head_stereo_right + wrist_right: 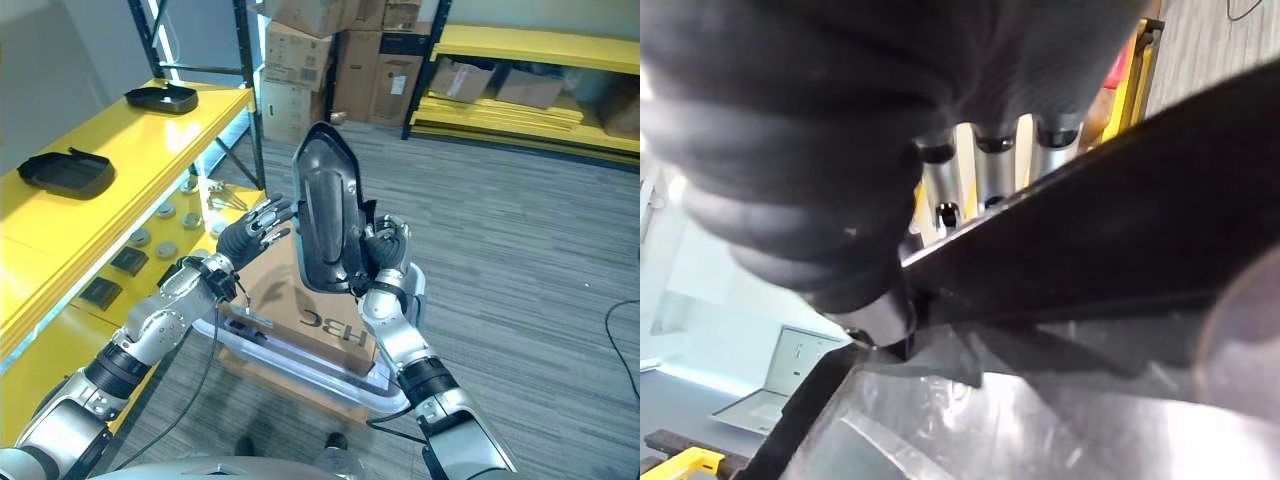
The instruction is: Move parts from the plastic box to the shelf.
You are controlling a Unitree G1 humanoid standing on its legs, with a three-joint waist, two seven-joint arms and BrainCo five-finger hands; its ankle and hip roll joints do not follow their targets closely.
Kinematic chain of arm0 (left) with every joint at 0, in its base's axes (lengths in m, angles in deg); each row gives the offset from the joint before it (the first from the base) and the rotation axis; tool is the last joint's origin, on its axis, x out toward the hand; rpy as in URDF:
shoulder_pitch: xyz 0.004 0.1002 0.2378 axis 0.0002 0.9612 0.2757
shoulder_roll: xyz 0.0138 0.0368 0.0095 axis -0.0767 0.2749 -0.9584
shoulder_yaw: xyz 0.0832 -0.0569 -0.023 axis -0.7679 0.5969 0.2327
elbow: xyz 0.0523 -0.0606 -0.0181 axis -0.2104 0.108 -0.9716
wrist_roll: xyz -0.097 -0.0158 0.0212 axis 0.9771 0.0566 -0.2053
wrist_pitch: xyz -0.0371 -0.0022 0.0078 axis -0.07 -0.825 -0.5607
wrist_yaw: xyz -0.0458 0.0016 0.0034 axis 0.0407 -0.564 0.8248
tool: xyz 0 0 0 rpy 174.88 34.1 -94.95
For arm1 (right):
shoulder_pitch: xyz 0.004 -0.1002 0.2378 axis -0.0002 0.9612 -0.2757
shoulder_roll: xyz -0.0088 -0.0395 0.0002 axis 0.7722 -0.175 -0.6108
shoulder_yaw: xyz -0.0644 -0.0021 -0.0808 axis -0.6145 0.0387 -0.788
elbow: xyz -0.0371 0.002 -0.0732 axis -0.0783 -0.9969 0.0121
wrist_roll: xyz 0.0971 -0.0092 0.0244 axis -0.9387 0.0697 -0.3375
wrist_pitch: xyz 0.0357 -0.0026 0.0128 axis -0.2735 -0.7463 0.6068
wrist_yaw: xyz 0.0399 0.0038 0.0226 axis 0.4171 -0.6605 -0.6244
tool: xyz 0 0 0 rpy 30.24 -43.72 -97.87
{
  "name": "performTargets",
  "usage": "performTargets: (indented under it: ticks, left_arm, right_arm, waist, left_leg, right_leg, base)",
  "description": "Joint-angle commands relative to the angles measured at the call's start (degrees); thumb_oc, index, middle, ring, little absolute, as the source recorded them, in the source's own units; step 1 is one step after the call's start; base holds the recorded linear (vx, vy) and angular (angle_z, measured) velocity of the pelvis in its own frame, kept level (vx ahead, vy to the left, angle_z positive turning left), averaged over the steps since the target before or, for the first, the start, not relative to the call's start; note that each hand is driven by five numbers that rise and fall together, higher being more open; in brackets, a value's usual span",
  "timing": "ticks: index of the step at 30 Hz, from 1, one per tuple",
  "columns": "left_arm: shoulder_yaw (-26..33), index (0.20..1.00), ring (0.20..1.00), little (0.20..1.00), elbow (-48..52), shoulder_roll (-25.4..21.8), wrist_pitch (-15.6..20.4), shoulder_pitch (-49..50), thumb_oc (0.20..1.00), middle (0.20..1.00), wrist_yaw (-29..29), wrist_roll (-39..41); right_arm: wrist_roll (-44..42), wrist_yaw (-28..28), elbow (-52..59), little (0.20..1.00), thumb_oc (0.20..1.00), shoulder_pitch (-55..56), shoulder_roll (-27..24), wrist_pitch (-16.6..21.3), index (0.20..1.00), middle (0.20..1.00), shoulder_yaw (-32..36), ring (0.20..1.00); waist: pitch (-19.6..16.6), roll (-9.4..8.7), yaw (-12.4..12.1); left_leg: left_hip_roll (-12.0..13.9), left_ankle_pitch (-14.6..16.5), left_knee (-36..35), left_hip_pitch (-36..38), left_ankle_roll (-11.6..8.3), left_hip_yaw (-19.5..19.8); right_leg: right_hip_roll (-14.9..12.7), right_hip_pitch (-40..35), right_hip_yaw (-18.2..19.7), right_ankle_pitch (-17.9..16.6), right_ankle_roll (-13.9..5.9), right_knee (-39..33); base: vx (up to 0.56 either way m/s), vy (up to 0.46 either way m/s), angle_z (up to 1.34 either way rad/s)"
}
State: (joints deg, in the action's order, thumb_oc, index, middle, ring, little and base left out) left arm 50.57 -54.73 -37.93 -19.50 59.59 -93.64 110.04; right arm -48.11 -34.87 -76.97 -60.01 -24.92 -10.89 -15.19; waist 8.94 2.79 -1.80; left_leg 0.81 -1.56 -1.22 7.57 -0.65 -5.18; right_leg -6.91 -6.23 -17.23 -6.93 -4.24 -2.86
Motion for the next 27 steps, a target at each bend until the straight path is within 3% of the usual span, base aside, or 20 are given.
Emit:
performTargets:
  ticks: [1, 4, 7, 15, 20, 27]
  left_arm:
    - [-2.8, 1.000, 1.000, 1.000, -2.1, 1.5, 2.1, -4.8, 1.000, 1.000, -2.9, -4.8]
    - [-2.5, 1.000, 1.000, 1.000, -4.6, 1.8, 3.6, -5.5, 1.000, 1.000, -6.2, -9.0]
    - [-1.0, 1.000, 1.000, 1.000, -6.1, 1.1, 2.1, -5.6, 1.000, 1.000, -9.2, -12.0]
    - [3.2, 1.000, 1.000, 1.000, -12.3, -2.0, 3.6, -5.9, 1.000, 1.000, -17.3, -20.7]
    - [4.4, 1.000, 1.000, 1.000, -16.6, -1.6, 2.2, -7.0, 1.000, 1.000, -11.9, -14.4]
    - [-0.7, 1.000, 1.000, 1.000, -14.3, 3.6, -0.3, -6.4, 1.000, 1.000, -7.0, -8.4]
  right_arm:
    - [0.2, -1.1, 0.8, 0.200, 0.200, -8.2, 1.4, 3.6, 0.200, 0.200, -2.2, 0.200]
    - [0.1, -2.1, 0.9, 0.200, 0.200, -8.7, 1.8, 2.7, 0.200, 0.200, -2.5, 0.200]
    - [0.5, -2.1, 1.2, 0.200, 0.200, -8.5, 2.2, 1.9, 0.200, 0.200, -2.7, 0.200]
    - [0.8, -2.9, 1.4, 0.200, 0.200, -7.9, 1.5, 2.1, 0.200, 0.200, -2.2, 0.200]
    - [0.9, -2.7, 0.0, 0.200, 0.200, -8.2, 1.9, 3.4, 0.200, 0.200, -2.4, 0.200]
    - [1.1, -3.0, -0.6, 0.200, 0.200, -8.8, 3.5, 3.4, 0.200, 0.200, -3.4, 0.200]
  waist:
    - [-3.2, -1.72, -1.8]
    - [-3.9, -1.81, -1.6]
    - [-4.3, -1.80, -1.5]
    - [-4.7, -1.72, -1.3]
    - [-4.2, -1.45, -1.2]
    - [-4.1, -1.47, -0.5]
  left_leg:
    - [2.0, 2.8, 2.0, -1.4, -1.70, -2.0]
    - [2.3, 2.8, 1.8, -1.4, -1.83, -2.4]
    - [2.6, 2.7, 1.6, -1.4, -2.00, -3.0]
    - [2.7, 2.7, 1.8, -1.6, -2.23, -3.2]
    - [2.7, 3.1, 2.8, -2.1, -2.28, -3.0]
    - [2.8, 3.2, 2.7, -1.6, -2.16, -3.4]
  right_leg:
    - [-2.7, -1.4, 3.3, 3.1, -5.74, -0.3]
    - [-2.6, -1.3, 3.5, 3.0, -5.72, -0.7]
    - [-2.4, -1.3, 3.4, 3.2, -5.69, -0.8]
    - [-2.4, -1.0, 3.5, 3.3, -5.70, -0.8]
    - [-2.5, -0.8, 3.0, 3.6, -5.64, -0.2]
    - [-2.2, -0.9, 3.5, 3.7, -5.56, 0.1]
  base:
    - [0.00, -0.028, -0.14]
    - [0.01, -0.046, -0.09]
    - [0.01, -0.024, -0.07]
    - [0.00, 0.001, -0.01]
    - [0.00, 0.008, -0.02]
    - [0.02, -0.012, -0.06]
